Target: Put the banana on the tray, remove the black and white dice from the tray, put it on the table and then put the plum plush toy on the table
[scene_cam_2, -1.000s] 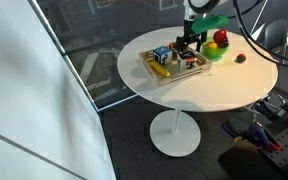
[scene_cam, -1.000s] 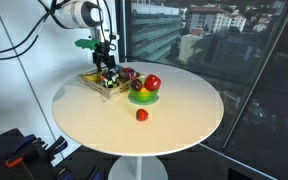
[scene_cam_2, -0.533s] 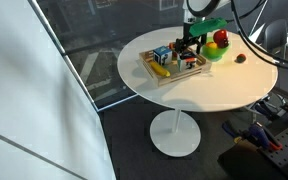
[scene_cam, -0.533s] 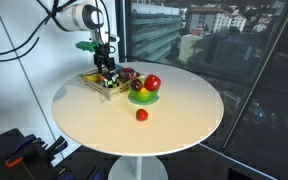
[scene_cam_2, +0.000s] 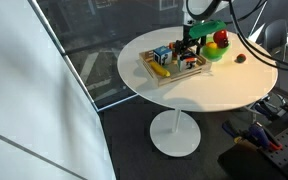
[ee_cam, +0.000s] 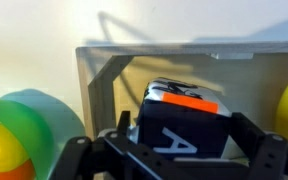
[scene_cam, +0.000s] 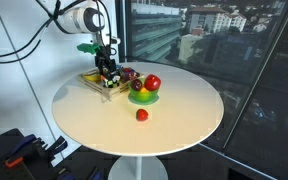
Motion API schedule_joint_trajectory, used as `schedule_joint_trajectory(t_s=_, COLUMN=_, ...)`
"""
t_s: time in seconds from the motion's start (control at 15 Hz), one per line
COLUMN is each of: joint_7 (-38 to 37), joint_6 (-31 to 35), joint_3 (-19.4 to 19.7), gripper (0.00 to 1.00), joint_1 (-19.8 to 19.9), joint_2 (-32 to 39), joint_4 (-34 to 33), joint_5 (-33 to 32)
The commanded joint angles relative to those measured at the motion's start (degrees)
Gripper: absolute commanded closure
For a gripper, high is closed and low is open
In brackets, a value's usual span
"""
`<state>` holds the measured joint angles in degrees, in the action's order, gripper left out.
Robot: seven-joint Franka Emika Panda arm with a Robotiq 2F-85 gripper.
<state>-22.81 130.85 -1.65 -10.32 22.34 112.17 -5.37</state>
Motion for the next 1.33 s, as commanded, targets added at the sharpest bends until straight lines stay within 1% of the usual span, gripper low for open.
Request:
schedule_joint_trajectory(t_s=0.0, joint_7=-1.4, joint_6=0.1, joint_3=1.0, gripper=0.00, joint_1=-0.9, joint_2=1.5, joint_4=-1.8, joint_5=-1.5)
schedule_joint_trajectory(t_s=0.4, joint_7=-1.0, joint_6=-0.2, joint_3=1.1, gripper=0.00, joint_1=-1.1, joint_2=2.9, joint_4=-2.2, joint_5=-1.4)
schedule_joint_trajectory(t_s=0.47, joint_7=-0.8, joint_6=-0.1, joint_3=1.1, gripper=0.25, joint_1=-1.1, joint_2=2.9, joint_4=-2.2, joint_5=-1.4)
schedule_joint_trajectory(t_s=0.53, joint_7=-0.5, joint_6=-0.4, joint_3=1.0, gripper=0.28, joint_1=-1.1, joint_2=2.9, joint_4=-2.3, joint_5=-1.2)
schedule_joint_trajectory(t_s=0.87, joint_7=1.2, joint_6=-1.6, joint_3=0.5, gripper=0.63, joint_1=-0.8, joint_2=1.7, joint_4=-2.5, joint_5=-0.7)
schedule_joint_trajectory(t_s=1.0, joint_7=1.9, joint_6=-1.9, joint_3=0.3, gripper=0.76, joint_1=-0.7, joint_2=1.0, joint_4=-2.1, joint_5=-0.6)
schedule_joint_trajectory(t_s=1.13, joint_7=2.3, joint_6=-1.9, joint_3=0.2, gripper=0.86, joint_1=-0.8, joint_2=-0.1, joint_4=-1.3, joint_5=-0.7)
schedule_joint_trajectory(t_s=1.2, joint_7=2.6, joint_6=-1.7, joint_3=0.1, gripper=0.87, joint_1=-0.9, joint_2=-0.6, joint_4=-0.8, joint_5=-0.8)
schedule_joint_trajectory(t_s=1.27, joint_7=2.9, joint_6=-1.8, joint_3=0.0, gripper=0.90, joint_1=-0.9, joint_2=-1.0, joint_4=-0.7, joint_5=-0.8)
